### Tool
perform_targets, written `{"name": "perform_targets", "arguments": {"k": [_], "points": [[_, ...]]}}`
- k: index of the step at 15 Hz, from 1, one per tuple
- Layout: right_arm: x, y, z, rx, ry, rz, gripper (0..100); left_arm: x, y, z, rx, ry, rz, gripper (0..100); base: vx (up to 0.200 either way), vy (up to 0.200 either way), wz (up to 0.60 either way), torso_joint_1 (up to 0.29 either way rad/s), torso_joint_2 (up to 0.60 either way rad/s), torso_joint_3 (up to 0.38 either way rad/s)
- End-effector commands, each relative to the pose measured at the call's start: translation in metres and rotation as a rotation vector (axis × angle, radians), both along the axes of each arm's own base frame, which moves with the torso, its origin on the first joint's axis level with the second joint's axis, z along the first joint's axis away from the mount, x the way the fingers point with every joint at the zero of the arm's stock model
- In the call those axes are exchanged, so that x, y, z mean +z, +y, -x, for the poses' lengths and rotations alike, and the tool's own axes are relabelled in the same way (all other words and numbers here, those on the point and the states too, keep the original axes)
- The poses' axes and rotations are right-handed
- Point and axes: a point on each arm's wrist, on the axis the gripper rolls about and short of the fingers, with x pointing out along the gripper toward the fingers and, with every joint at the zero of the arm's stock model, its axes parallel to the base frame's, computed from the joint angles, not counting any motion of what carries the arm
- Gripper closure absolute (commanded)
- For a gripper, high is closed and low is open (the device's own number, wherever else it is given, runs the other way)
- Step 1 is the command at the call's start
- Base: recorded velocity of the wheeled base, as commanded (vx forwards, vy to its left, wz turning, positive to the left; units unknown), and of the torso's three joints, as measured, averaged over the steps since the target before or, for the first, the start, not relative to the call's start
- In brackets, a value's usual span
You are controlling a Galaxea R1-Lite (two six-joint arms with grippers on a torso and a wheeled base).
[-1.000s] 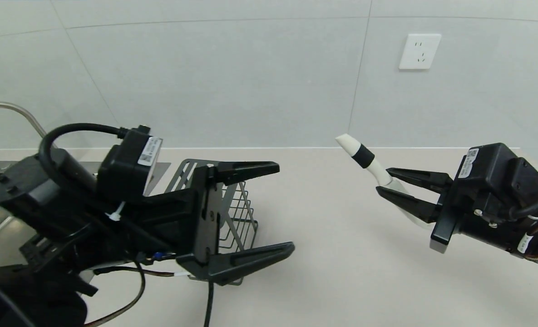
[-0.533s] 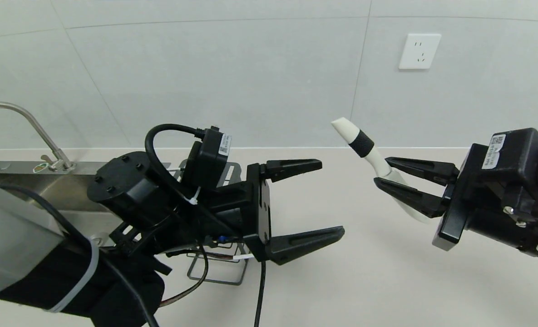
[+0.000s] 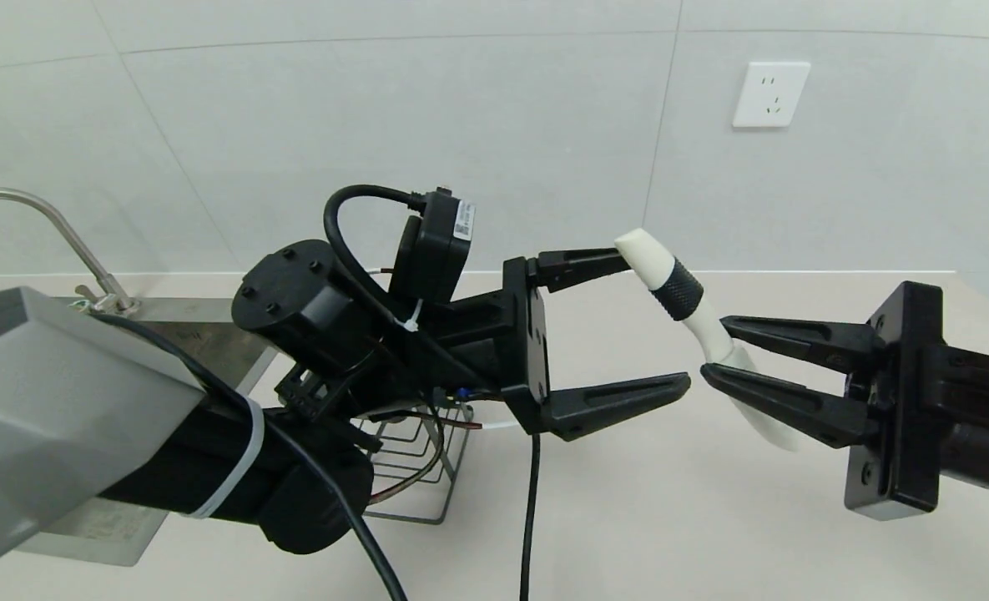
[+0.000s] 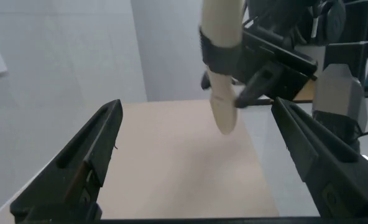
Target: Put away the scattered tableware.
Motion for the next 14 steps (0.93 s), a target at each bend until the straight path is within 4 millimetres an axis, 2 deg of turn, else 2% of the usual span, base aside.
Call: {"name": "perform_targets", "arguments": {"k": [1, 3, 5, 9, 14], "points": [[0.011, -0.005, 0.008, 0.023, 0.05, -0.102, 100, 0.009, -0.004, 0.0, -0.017, -0.025, 0.021, 0, 0.0, 0.0, 0.0, 0.0, 0.0, 0.0], [0.013, -0.008, 0.004, 0.01, 0.068, -0.146, 100, 0.011, -0.004, 0.001, -0.022, -0.023, 0.026, 0, 0.0, 0.0, 0.0, 0.0, 0.0, 0.0], [0.013, -0.01, 0.005, 0.072, 0.075, -0.167, 100, 0.015, -0.003, 0.002, -0.023, -0.022, 0.031, 0, 0.0, 0.0, 0.0, 0.0, 0.0, 0.0], [-0.008, -0.008, 0.003, 0.117, 0.126, -0.162, 100, 0.033, 0.001, 0.007, -0.054, 0.022, 0.058, 0, 0.0, 0.0, 0.0, 0.0, 0.0, 0.0], [-0.014, 0.003, -0.012, 0.164, 0.104, -0.168, 100, 0.038, 0.0, 0.005, -0.07, 0.05, 0.069, 0, 0.0, 0.0, 0.0, 0.0, 0.0, 0.0]]}}
